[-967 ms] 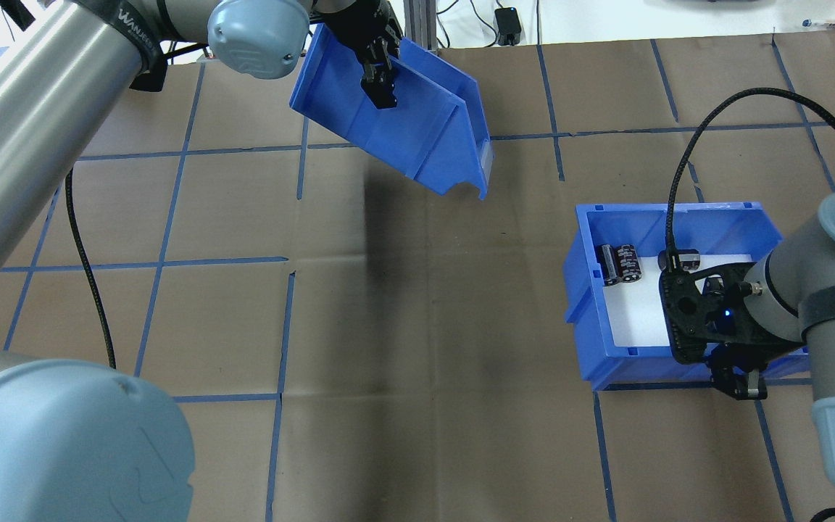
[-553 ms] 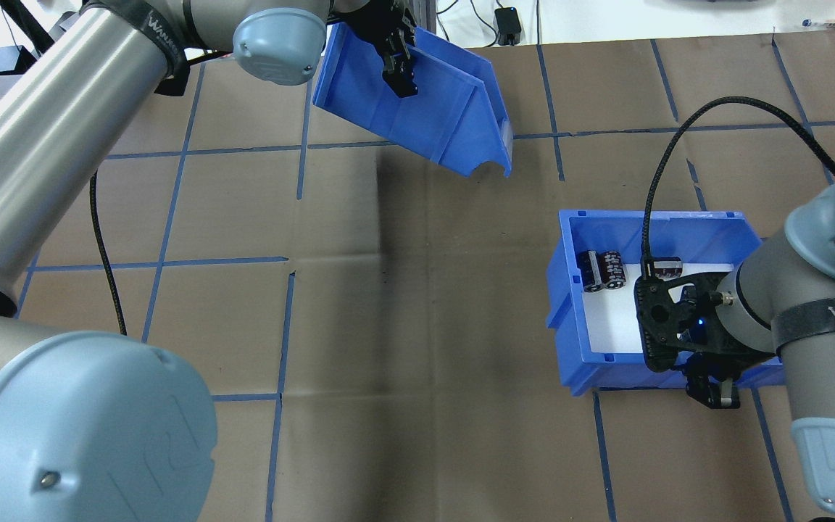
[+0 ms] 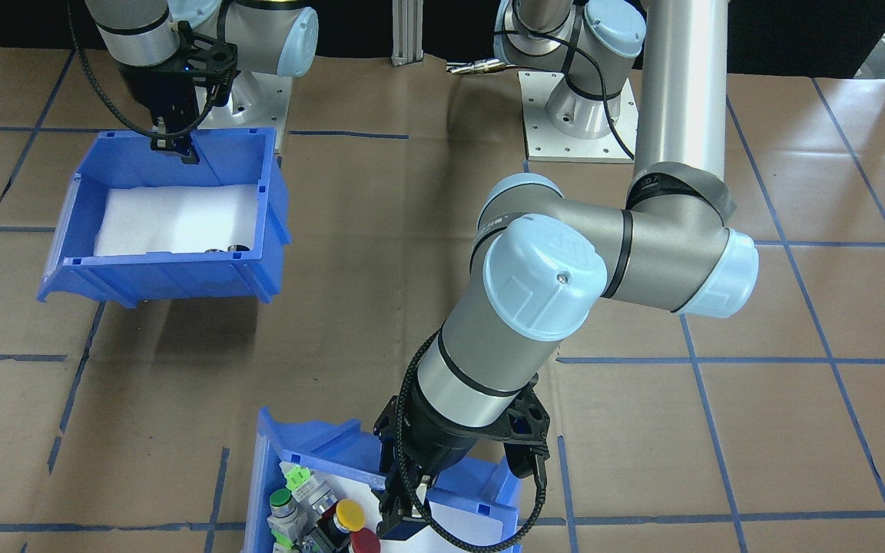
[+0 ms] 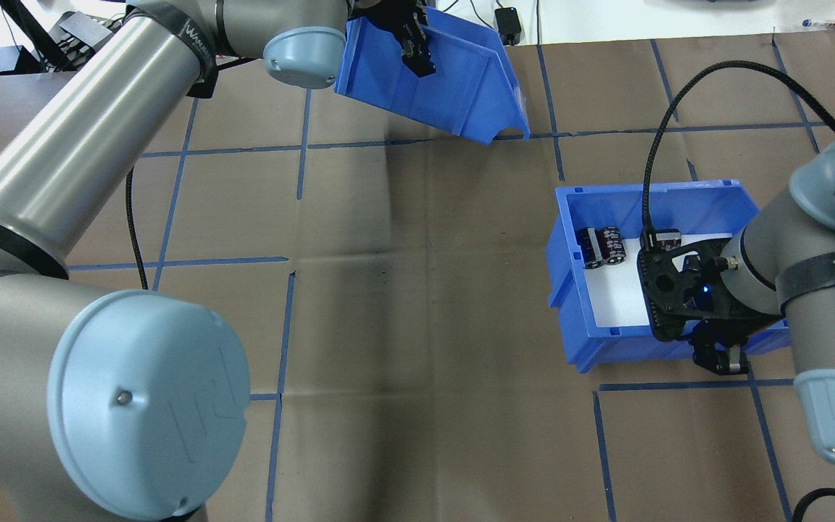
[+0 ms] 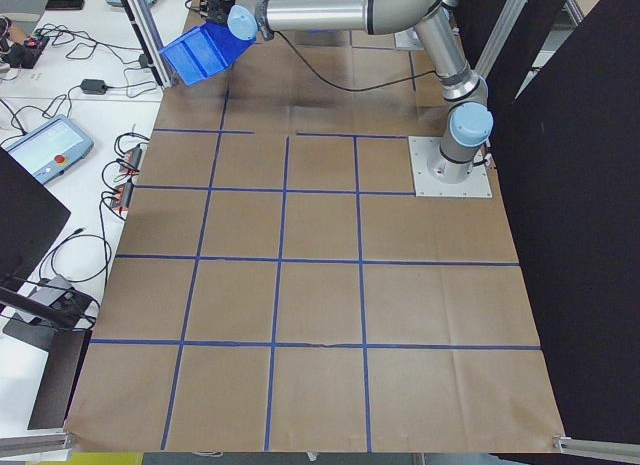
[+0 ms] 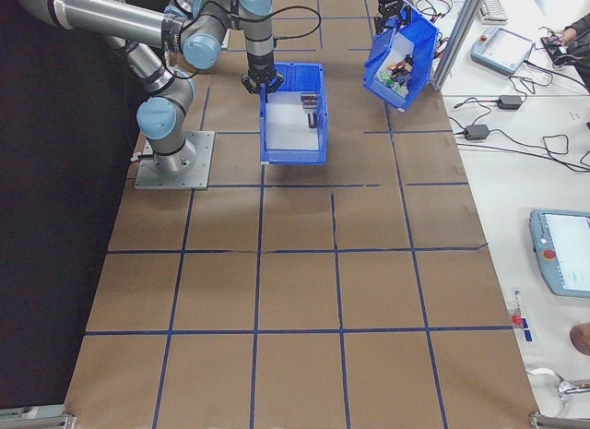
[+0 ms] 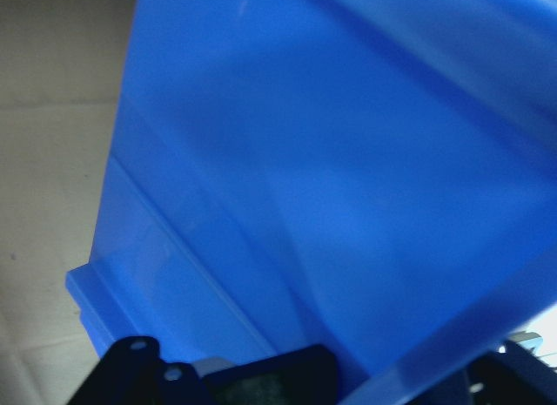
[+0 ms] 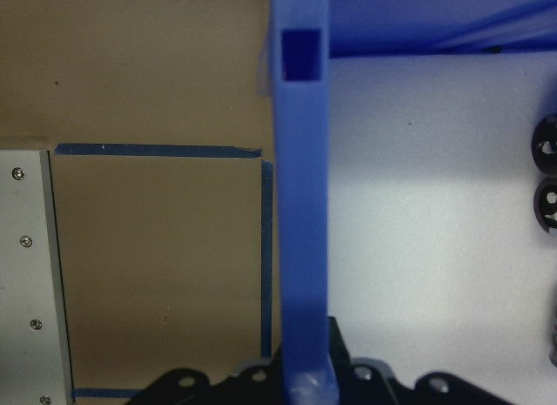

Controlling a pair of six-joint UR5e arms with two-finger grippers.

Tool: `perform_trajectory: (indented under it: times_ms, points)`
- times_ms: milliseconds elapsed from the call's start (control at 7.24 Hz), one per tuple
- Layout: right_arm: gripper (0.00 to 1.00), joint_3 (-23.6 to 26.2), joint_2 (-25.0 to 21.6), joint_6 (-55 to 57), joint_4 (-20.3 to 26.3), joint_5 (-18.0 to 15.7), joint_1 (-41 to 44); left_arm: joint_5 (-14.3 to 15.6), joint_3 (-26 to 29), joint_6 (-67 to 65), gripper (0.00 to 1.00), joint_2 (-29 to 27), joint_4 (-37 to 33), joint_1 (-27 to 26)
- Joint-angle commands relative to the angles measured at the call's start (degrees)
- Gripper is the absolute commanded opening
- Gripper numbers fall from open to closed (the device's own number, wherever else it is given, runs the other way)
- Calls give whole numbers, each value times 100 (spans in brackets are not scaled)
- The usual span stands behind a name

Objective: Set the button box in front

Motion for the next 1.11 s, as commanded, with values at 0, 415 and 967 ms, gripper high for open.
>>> perform_trajectory:
  times_ms: [0,415,967]
  points:
    - [0,-380,281,-47,24,-6,-32,-1,200,-235,2,-201,324,-11]
    - [0,-619,423,127,584,46,-50,25,183,-394,15,-412,783,-90]
    - [0,-549,440,1375,666,55,1073,25,-797,-675,27,69,766,-459]
